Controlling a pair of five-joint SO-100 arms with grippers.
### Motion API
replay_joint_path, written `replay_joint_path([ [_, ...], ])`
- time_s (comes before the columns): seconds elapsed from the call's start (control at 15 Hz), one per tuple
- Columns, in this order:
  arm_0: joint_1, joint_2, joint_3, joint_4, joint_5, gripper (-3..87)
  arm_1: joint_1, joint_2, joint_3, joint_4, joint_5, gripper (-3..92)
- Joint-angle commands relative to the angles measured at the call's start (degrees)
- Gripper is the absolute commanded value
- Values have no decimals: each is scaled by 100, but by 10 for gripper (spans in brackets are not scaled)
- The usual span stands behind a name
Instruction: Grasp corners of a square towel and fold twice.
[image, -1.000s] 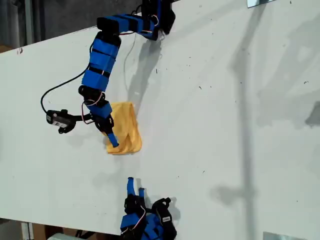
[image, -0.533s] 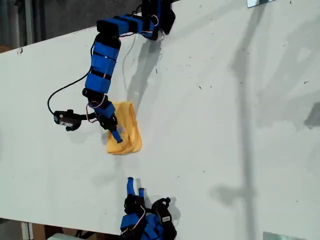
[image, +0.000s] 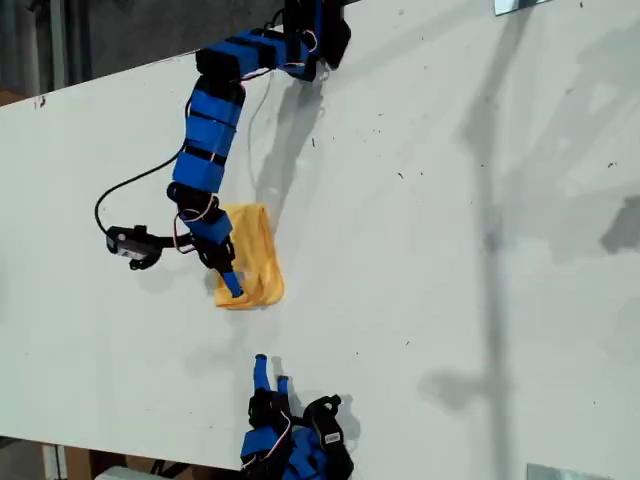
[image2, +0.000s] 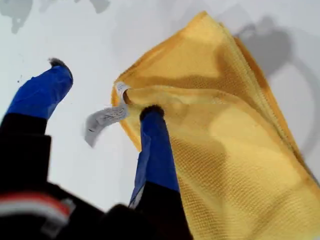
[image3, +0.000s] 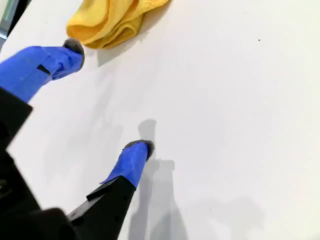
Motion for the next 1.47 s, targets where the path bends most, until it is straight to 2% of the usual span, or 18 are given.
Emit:
replay_joint_path([
  [0.0,-35,26,35,-53,-9,349,62,606,-369,-9,26,300],
  [0.4,62,26,-800,-44,44,355,-44,378,-149,-141,44,306],
  [0.6,167,35,-1143,-158,290,376,-237,896,-123,-272,-580,304],
  [0.87,114,35,-1512,-448,290,380,-167,1934,70,-308,-817,302],
  [0.93,18,35,-1371,-448,290,380,-149,1863,-255,9,-976,301],
  [1.2,-105,35,-1011,-396,79,383,97,3243,1213,9,-809,298],
  [1.33,70,35,-1468,-246,149,386,114,4887,3331,-202,-141,307],
  [1.4,88,35,-1573,202,53,383,97,5862,4518,-246,220,313],
])
